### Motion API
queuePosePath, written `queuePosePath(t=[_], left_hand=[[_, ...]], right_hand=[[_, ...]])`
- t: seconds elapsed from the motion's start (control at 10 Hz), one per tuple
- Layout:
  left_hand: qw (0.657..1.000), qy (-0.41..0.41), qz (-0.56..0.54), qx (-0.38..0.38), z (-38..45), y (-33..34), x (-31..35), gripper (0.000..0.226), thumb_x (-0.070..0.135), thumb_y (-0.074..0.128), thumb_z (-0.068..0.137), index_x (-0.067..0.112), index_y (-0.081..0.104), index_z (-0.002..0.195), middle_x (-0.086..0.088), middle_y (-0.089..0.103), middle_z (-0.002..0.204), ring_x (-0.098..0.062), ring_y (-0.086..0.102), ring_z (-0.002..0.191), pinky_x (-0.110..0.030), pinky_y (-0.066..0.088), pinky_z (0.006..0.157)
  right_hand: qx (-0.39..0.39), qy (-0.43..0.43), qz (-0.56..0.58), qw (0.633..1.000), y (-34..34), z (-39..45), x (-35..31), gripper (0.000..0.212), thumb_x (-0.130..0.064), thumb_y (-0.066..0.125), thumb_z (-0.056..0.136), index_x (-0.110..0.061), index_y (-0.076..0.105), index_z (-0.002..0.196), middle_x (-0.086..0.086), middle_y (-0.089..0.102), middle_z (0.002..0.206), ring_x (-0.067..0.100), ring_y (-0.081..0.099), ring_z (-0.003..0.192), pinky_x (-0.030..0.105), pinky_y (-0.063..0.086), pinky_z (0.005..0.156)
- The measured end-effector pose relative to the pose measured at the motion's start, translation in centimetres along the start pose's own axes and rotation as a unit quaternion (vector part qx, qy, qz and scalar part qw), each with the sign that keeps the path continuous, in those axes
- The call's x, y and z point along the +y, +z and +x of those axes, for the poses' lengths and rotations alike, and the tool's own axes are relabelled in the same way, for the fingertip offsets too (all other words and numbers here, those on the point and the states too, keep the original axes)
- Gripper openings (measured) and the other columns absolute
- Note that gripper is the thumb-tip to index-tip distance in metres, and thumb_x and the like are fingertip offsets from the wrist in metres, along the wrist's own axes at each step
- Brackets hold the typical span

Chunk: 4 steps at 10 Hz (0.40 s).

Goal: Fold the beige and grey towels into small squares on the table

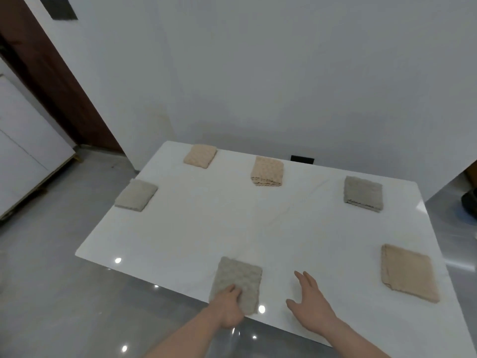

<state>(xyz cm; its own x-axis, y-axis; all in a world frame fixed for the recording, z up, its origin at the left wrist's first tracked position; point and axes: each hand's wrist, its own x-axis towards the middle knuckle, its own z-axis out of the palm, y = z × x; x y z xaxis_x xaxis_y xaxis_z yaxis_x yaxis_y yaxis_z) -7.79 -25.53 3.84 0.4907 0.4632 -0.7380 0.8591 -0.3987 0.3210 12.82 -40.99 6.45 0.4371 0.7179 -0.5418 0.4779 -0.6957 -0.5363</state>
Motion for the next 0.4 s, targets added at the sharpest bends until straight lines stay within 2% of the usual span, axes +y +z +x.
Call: queuePosePath(t=[0.2, 0.3, 0.4], left_hand=[[0.998, 0.06, 0.013, -0.02, -0.6, -0.8, -2.6, 0.073, 0.026, 0.054, 0.087, 0.02, 0.036, 0.157, 0.004, 0.015, 0.17, -0.022, 0.02, 0.155, -0.034, 0.024, 0.125], [0.996, 0.087, 0.03, -0.008, -0.8, -1.2, -3.0, 0.076, 0.031, 0.049, 0.079, 0.021, 0.04, 0.154, 0.004, 0.019, 0.169, -0.025, 0.021, 0.154, -0.039, 0.029, 0.122], [0.992, 0.122, 0.022, 0.026, -1.4, -1.6, -3.7, 0.075, 0.035, 0.045, 0.074, 0.025, 0.045, 0.148, 0.002, 0.024, 0.167, -0.027, 0.025, 0.152, -0.035, 0.029, 0.122]], right_hand=[[0.02, 0.009, 0.004, 1.0, 2.5, -2.4, -3.8, 0.083, -0.036, 0.061, 0.092, -0.026, 0.015, 0.16, -0.004, 0.0, 0.168, 0.017, 0.027, 0.151, 0.032, 0.031, 0.118], [0.034, 0.019, 0.017, 0.999, 2.4, -3.3, -4.4, 0.081, -0.036, 0.06, 0.092, -0.027, 0.016, 0.16, -0.006, 0.0, 0.168, 0.016, 0.031, 0.148, 0.03, 0.035, 0.114], [0.038, 0.023, 0.035, 0.998, 1.8, -4.3, -5.2, 0.078, -0.037, 0.059, 0.094, -0.028, 0.018, 0.159, -0.008, 0.001, 0.168, 0.014, 0.034, 0.146, 0.026, 0.035, 0.111]])
